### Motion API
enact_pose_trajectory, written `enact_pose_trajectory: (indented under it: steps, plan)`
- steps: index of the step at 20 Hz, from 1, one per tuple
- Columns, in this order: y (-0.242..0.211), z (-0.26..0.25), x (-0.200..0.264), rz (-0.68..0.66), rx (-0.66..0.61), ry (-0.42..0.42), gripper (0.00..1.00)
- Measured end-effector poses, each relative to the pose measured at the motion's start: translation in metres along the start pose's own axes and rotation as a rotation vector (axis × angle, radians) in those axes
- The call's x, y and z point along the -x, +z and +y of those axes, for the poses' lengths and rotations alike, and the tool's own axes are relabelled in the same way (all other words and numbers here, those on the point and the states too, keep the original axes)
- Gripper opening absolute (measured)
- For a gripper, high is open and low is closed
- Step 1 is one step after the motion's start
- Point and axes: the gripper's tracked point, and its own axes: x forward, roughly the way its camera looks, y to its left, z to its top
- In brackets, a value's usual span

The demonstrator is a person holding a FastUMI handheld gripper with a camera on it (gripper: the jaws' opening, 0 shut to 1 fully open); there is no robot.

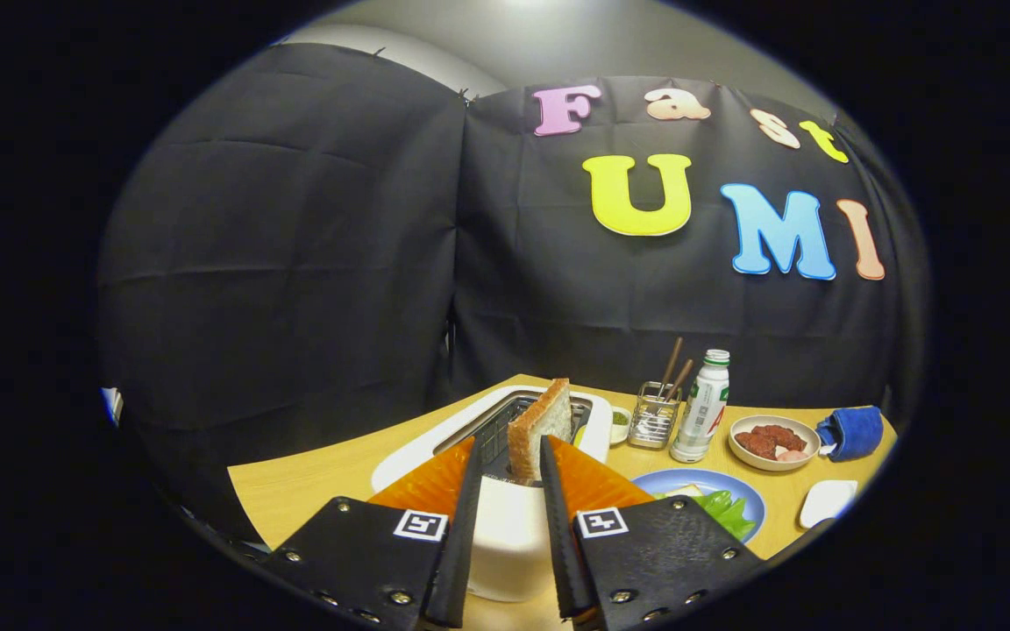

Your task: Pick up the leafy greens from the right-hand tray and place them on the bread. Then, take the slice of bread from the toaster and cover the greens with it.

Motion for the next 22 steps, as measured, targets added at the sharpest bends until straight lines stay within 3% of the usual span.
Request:
enact_pose_trajectory:
  steps: [6, 8, 9, 11, 12, 22]
  plan:
    - [0.004, -0.014, -0.018, 0.010, -0.020, -0.074, 0.40]
    - [-0.002, -0.016, -0.029, 0.019, -0.034, -0.070, 0.16]
    - [0.000, -0.021, -0.027, 0.017, -0.025, -0.074, 0.11]
    - [0.001, -0.021, -0.023, 0.009, -0.030, -0.064, 0.11]
    - [0.002, -0.021, -0.023, 0.009, -0.028, -0.059, 0.04]
    - [0.054, -0.024, 0.000, -0.090, -0.055, -0.030, 0.04]
